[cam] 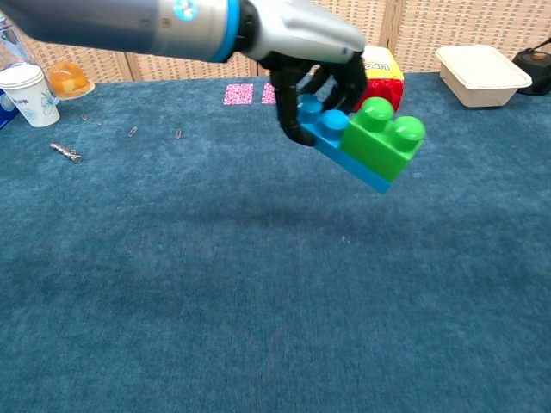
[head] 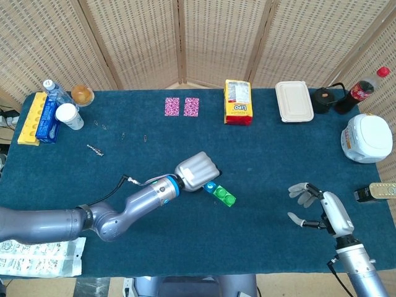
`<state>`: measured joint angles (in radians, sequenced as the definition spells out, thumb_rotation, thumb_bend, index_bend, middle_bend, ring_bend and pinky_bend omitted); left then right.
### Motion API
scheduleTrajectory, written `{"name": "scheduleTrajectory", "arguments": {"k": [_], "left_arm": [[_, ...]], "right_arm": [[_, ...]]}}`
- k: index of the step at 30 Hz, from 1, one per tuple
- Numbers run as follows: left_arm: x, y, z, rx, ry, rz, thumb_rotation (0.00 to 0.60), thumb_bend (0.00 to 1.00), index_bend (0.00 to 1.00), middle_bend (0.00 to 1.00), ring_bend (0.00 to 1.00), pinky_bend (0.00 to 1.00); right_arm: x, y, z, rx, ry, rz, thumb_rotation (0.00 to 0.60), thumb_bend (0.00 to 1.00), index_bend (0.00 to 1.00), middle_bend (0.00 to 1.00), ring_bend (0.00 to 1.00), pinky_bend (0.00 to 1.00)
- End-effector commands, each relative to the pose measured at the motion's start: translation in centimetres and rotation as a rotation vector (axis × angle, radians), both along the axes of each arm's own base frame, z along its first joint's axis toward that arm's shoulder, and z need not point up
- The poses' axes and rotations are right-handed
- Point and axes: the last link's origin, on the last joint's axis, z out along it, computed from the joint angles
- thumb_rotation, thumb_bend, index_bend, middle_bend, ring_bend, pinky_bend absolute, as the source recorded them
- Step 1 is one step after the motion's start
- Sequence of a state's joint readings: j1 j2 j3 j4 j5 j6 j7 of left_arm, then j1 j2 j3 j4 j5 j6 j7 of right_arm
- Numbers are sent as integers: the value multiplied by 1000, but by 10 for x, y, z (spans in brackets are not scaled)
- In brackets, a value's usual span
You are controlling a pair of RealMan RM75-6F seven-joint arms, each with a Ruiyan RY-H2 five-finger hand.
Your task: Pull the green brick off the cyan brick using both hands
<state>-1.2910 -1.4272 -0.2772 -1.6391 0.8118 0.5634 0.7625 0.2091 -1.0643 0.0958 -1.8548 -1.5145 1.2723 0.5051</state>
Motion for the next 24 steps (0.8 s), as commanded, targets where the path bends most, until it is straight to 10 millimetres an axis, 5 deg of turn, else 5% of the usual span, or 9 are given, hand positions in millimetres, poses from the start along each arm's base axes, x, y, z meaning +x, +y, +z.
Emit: {"name": "scheduleTrajectory", "arguments": {"k": [1,13,24], "left_arm": [[20,-1,-17,-11,2,10,600,415,834,647,590,600],[71,-6,-49,24,-2,82,600,415,834,656,600,600],[93,-16,-60,63,4,153,600,415,833,659,605,600]], "right_arm": [[6,-4,-6,9,-6,9,600,256,347,418,499,495],[23,-15,-16,-36,92,31,600,221,332,407,475,448],[25,-21,-20,-101,274,-12,600,217,323,400,460,417]]}}
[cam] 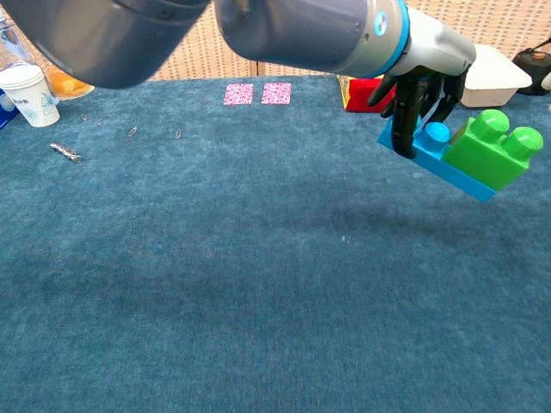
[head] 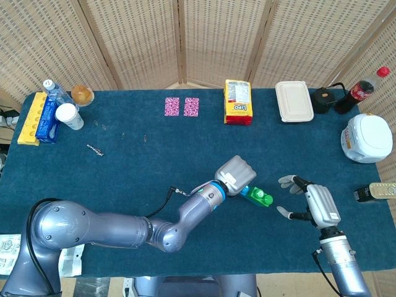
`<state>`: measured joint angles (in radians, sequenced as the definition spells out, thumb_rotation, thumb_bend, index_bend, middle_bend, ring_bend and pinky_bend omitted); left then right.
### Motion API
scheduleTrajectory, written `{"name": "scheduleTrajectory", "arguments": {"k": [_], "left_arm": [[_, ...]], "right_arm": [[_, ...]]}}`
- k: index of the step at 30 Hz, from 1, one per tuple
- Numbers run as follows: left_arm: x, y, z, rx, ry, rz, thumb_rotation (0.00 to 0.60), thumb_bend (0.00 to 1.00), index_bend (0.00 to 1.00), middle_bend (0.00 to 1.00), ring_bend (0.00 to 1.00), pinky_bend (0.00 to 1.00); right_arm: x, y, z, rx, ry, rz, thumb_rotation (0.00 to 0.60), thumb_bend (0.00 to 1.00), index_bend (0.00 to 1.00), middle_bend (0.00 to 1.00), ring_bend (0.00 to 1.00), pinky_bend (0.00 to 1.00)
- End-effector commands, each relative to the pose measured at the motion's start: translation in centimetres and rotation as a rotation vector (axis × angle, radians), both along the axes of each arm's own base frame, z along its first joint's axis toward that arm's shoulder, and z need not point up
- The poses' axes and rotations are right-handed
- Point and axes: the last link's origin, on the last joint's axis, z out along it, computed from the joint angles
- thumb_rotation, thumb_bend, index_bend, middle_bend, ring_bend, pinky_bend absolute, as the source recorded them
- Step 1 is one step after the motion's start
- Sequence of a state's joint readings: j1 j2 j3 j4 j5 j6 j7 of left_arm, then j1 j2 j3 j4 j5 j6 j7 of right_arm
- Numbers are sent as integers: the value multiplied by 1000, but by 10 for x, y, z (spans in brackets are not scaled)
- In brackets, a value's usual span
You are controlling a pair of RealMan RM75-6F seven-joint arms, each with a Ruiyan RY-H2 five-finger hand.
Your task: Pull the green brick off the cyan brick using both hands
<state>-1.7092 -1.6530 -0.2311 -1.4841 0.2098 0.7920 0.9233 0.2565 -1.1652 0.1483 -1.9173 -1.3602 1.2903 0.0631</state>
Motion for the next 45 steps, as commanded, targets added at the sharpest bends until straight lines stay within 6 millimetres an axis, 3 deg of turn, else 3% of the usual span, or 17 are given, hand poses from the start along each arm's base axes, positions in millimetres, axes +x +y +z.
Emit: {"name": "scheduleTrajectory", "arguments": {"k": [1,30,33,40,45], "left_arm": [[4,-5,-4,19,0,17,600,415,834,659,605,600],[19,-20,-20,142,-50,54,600,415,834,662,608,600],[18,-21,-22,140,-54,51,600,414,833,661,608,600],[17,-21,-21,130,-62,54,600,414,834,662,608,600],[16,-20,-21,130,-60,58,600,415,834,662,608,600]], "right_arm": [[2,-4,-3,-11,47,-17,600,217,321,398,459,414],[19,-19,-18,61,127,-40,600,216,315,409,474,415],[21,-22,-20,55,126,-41,600,217,353,444,506,428],[18,-27,-21,30,115,-58,600,218,550,586,643,494],[16,-28,-22,21,99,-74,600,219,611,640,723,551]]}}
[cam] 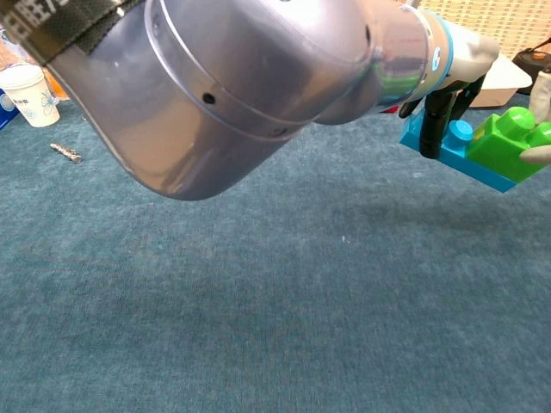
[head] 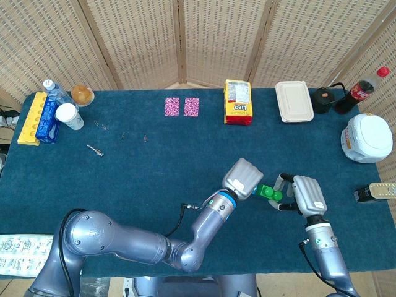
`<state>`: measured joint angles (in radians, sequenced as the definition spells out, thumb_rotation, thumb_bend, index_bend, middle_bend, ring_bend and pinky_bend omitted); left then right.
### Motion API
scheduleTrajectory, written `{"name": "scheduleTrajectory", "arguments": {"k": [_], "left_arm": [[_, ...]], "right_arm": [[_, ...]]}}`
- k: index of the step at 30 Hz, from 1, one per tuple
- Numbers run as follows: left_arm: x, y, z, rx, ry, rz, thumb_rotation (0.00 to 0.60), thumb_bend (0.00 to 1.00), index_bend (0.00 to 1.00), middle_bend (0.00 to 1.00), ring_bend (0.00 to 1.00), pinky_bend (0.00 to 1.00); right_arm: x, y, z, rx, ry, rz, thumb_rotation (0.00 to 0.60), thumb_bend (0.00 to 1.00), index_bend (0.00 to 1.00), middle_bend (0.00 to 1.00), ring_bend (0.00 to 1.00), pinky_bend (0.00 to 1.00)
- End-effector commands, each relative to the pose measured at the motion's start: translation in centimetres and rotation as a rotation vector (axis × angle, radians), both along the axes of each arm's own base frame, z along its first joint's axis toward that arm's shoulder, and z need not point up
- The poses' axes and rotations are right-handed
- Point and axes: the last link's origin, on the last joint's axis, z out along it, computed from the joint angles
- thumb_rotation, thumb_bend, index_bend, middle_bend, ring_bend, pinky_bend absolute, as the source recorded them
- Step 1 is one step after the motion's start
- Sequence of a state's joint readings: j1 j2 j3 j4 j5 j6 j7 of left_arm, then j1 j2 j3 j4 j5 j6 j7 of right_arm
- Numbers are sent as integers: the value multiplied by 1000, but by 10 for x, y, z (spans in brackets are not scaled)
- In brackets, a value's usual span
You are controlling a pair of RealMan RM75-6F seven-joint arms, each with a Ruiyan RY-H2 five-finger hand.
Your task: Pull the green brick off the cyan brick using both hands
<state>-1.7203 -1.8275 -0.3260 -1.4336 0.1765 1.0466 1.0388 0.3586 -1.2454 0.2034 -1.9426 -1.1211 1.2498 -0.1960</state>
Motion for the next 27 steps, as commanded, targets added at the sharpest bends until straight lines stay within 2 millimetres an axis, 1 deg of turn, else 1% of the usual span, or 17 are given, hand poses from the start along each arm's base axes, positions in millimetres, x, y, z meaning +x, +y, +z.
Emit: {"name": "scheduleTrajectory", "arguments": {"k": [1,5,7,12,18,22,27], "left_arm": [[-1,0,0,-6,-5,10,600,414,834,662,608,600],[-2,1,1,-13,-5,20,600,414,834,662,608,600],[-2,2,1,-14,-6,16,600,413,834,662,608,600],[-3,2,2,-20,-11,4,600,415,834,662,608,600],[-5,1,0,-25,6,-29,600,415,834,662,608,600],[-9,1,-2,-18,44,-78,600,413,834,662,608,600],[-11,3,0,-20,51,-91,600,415,834,662,608,600]], "right_arm": [[-1,-1,0,-6,-11,-6,600,220,622,649,736,569],[0,-3,1,-13,-25,-4,600,224,651,673,763,653],[1,-3,1,-7,-25,0,600,226,656,676,771,672],[-1,-2,0,8,-24,5,600,243,647,660,755,683],[-3,-1,1,9,-27,0,600,266,668,689,810,733],[-5,-2,9,-8,-28,-6,600,267,673,692,825,748],[-9,-2,17,-19,-33,-17,600,266,675,694,826,751]]}}
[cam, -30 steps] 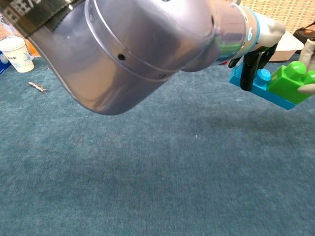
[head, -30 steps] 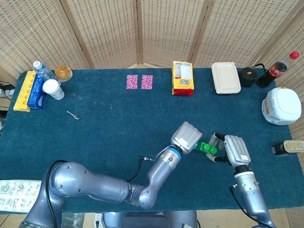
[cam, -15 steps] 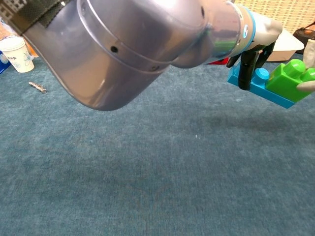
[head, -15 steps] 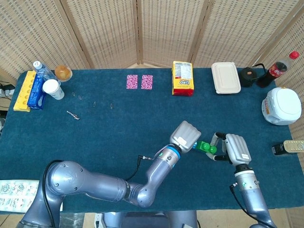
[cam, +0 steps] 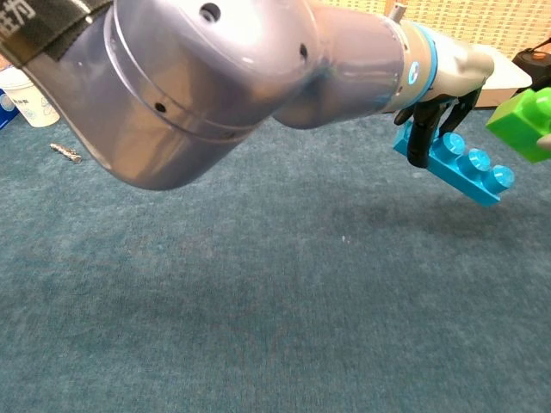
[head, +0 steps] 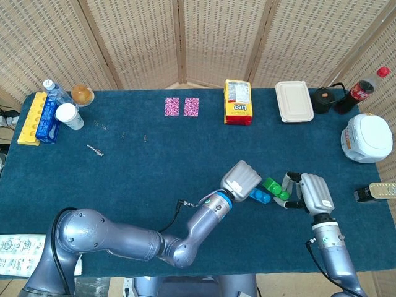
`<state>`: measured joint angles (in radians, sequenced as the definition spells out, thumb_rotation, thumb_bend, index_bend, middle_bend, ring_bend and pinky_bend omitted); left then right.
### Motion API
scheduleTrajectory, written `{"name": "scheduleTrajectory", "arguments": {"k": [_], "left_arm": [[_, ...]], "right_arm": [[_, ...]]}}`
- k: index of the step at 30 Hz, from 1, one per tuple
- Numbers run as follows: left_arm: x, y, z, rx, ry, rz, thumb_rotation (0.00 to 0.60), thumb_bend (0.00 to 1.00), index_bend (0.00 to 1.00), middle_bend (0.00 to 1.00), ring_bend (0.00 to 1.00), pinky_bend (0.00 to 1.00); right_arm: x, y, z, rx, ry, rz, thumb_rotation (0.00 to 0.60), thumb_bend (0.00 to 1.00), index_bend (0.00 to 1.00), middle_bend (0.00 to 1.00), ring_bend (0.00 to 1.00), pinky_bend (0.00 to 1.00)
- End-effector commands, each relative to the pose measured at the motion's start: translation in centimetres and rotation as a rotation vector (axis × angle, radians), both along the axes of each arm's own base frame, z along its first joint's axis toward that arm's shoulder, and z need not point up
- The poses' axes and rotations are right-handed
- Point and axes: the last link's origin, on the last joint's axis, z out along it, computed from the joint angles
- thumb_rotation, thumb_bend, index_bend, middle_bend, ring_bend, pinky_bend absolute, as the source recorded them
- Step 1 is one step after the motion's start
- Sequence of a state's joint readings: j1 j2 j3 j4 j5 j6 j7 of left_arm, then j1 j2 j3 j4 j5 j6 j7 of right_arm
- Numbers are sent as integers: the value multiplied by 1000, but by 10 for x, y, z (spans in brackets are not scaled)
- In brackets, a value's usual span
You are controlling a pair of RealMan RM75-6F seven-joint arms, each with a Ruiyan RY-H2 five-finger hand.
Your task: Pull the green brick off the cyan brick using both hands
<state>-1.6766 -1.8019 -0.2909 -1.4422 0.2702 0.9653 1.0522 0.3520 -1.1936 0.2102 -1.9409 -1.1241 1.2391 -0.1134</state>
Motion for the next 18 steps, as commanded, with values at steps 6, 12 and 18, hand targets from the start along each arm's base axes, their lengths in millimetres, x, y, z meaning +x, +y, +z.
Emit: {"name": "scheduleTrajectory", "arguments": {"k": [6,12,18], "left_arm": [[-6,5,12,-1,-8,0,600,414,834,662,608,600],[-23,10,32,17,-8,-11,600,415,834,662,608,600],[-48,14,56,36,-34,11,600,414,834,662,608,600]], "right_arm": [[-13,0,10,6,60,-16,600,266,675,692,821,744],[-22,-3,5,87,138,-11,600,266,670,680,778,711],[-28,-6,-12,192,198,4,600,266,641,643,715,667]]}}
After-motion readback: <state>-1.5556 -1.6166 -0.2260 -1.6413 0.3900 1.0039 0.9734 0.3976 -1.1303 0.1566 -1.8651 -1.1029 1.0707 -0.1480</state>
